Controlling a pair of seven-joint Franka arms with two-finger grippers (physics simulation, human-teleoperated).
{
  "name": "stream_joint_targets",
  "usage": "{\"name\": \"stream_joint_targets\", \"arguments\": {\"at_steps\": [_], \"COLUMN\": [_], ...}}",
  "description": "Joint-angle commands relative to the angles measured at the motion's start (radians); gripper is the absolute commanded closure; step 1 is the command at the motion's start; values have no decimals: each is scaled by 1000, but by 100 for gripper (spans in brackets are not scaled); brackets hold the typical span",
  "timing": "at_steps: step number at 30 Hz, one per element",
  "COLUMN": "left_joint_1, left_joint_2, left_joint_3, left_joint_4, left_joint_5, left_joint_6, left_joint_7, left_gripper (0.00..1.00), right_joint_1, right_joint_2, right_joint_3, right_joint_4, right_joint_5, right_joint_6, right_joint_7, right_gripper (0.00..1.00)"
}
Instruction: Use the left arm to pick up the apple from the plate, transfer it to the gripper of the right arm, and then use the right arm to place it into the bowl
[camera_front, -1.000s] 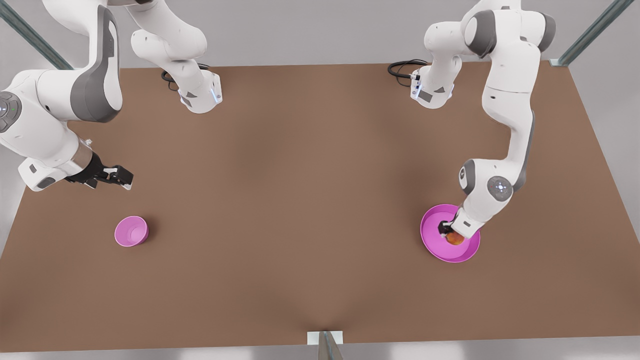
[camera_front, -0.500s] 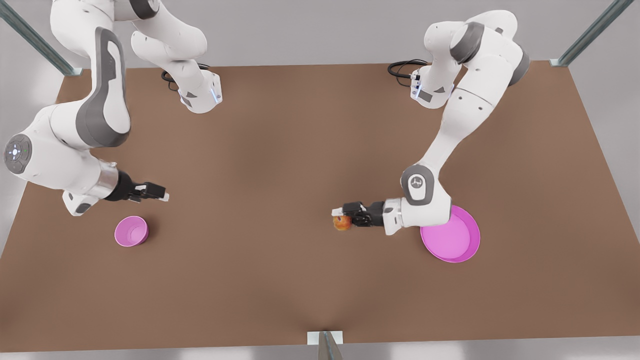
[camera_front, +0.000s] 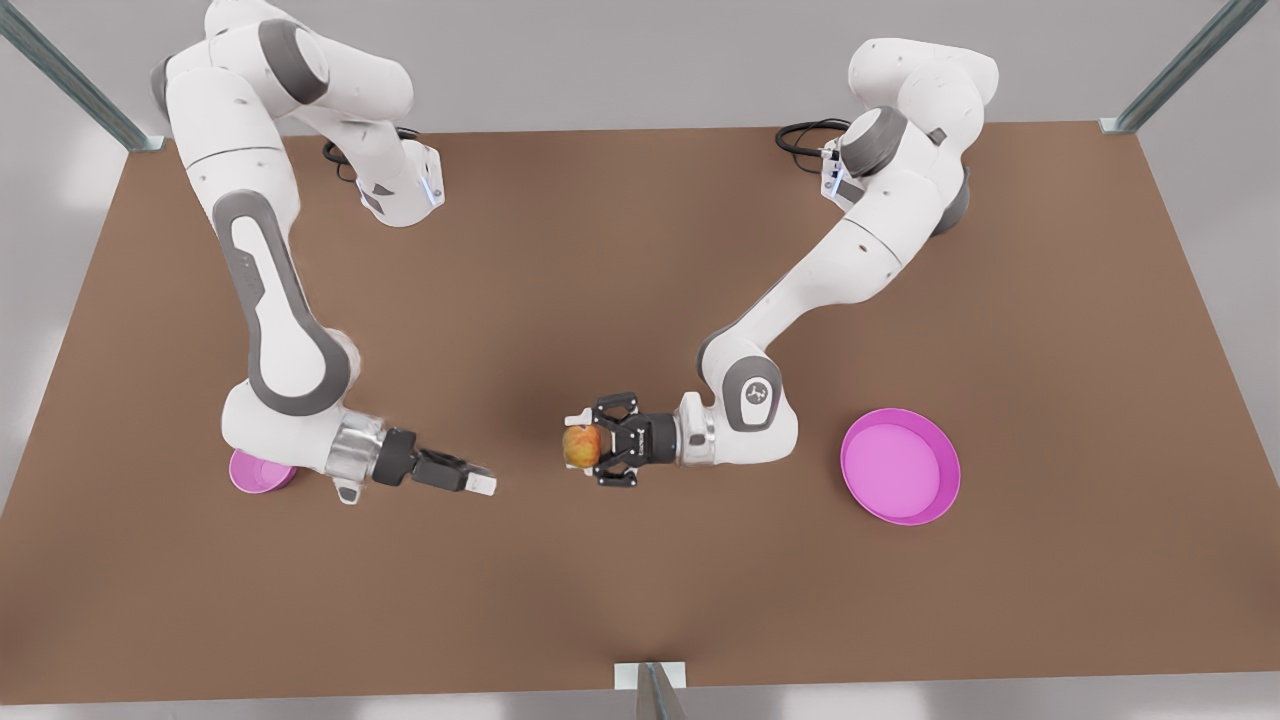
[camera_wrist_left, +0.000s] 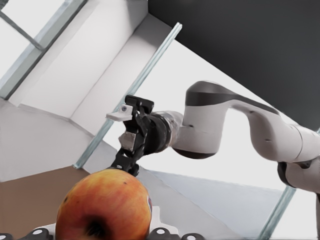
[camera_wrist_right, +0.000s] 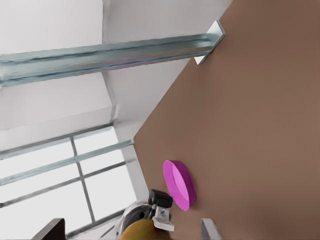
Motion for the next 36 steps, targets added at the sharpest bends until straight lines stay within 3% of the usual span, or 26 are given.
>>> {"name": "stream_joint_targets", "arguments": {"at_steps": [1, 13, 36], "left_joint_1": [0, 0, -6], "left_joint_2": [-1, -1, 0], "left_joint_3": [-1, 1, 6], "left_joint_4": [1, 1, 1], "left_joint_5": [-9, -8, -8], "left_joint_6": [8, 17, 24], "left_joint_7": [916, 918, 921], "left_gripper": [31, 31, 31], "right_joint_1": [-23, 11, 155], "right_joint_2": [15, -10, 24], "right_joint_3": [9, 99, 101], "right_joint_4": [-7, -85, -66], "right_joint_5": [109, 123, 109], "right_joint_6": [-9, -9, 158], "right_joint_7": [-493, -567, -596], "right_gripper": [0, 0, 0]}}
